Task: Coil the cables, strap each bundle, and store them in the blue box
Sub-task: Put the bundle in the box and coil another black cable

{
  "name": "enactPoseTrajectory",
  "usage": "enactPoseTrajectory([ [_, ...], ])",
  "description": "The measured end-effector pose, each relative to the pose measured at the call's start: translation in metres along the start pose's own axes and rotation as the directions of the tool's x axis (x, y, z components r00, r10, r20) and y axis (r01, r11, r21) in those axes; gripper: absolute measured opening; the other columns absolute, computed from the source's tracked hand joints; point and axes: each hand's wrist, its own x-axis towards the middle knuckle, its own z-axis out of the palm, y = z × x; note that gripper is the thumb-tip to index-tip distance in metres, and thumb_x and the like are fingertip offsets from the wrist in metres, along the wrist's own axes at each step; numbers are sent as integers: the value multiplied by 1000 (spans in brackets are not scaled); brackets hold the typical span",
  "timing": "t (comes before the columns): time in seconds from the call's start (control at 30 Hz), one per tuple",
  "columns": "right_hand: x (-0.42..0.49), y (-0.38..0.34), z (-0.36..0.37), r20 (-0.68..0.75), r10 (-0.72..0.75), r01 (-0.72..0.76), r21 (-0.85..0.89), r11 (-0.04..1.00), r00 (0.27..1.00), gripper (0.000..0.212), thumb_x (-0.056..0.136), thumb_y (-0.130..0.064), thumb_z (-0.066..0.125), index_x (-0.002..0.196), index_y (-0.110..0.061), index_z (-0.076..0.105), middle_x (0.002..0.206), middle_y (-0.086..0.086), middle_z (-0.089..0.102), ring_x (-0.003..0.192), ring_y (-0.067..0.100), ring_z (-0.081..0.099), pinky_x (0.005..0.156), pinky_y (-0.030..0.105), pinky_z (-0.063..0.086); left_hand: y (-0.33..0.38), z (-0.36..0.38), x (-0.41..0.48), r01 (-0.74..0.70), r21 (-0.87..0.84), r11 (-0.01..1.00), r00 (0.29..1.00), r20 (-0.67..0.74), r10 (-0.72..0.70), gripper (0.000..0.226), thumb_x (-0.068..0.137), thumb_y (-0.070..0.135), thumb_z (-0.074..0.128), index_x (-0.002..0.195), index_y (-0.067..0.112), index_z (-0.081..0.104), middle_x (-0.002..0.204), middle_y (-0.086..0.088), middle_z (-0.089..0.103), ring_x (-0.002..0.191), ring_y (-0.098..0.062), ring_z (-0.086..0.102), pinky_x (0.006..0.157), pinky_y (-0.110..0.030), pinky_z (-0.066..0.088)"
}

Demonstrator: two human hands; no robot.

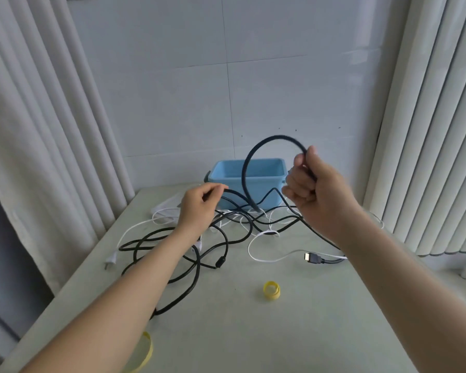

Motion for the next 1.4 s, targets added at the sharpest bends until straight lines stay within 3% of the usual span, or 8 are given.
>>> enactPoseTrajectory([
  [0.23,14,30,-22,-48,-101,83,-295,952,994,27,105,-25,47,88,-10,62,55,-1,33,47,15,29,50,26,33,-5,20,-19,-33,-82,996,999,35,36,16,93,14,68,91,28,75,87,19,75,85,2,67,77,-11,49],
  [0.4,18,53,-31,114,-55,124,-780,613,992,10,98,-24,60,95,-20,69,65,2,50,56,17,40,54,33,35,-5,28,-24,117,-283,952,992,86,-96,19,96,8,62,99,15,79,85,8,76,81,-6,65,73,-16,46],
  [0.53,16,67,-36,127,120,76,-930,359,985,23,97,-39,59,109,-21,67,81,-8,60,63,4,51,65,25,45,-10,26,-24,187,-349,918,969,222,-113,26,91,21,56,98,20,81,106,-12,75,97,-20,62,81,-29,41],
  [0.73,14,66,-24,239,31,234,-965,122,971,39,103,-35,47,81,-6,62,66,13,62,62,22,53,58,26,40,-1,22,-22,-6,-205,979,937,341,77,24,97,9,63,117,18,71,108,4,74,105,-9,68,96,-24,51],
  [0.97,9,49,-26,294,436,-17,-813,582,850,34,100,-34,51,75,-11,49,55,0,30,45,16,27,42,26,29,11,16,-24,-202,-115,973,860,455,232,44,96,12,66,137,22,54,101,0,65,91,-12,66,89,-29,52],
  [1.13,17,39,-33,162,322,-188,-541,820,933,45,95,-43,53,66,-20,28,55,-4,17,48,14,9,45,24,8,0,3,-18,-41,-117,992,922,377,82,47,91,40,57,138,33,53,107,0,68,106,-16,65,105,-38,47],
  [1.23,22,30,-39,17,257,-242,-286,927,966,45,102,-39,47,68,-21,23,53,-6,16,45,12,9,43,25,8,-17,-3,-13,-54,151,987,938,347,-2,51,90,54,59,137,39,52,114,15,68,118,-9,59,113,-44,38],
  [1.4,26,14,-39,-141,178,-158,145,977,974,35,100,-27,39,66,-20,38,54,-5,22,41,10,18,41,22,15,-35,0,-13,-213,675,707,973,213,90,53,93,46,62,143,32,49,126,10,61,117,-16,56,97,-39,33],
])
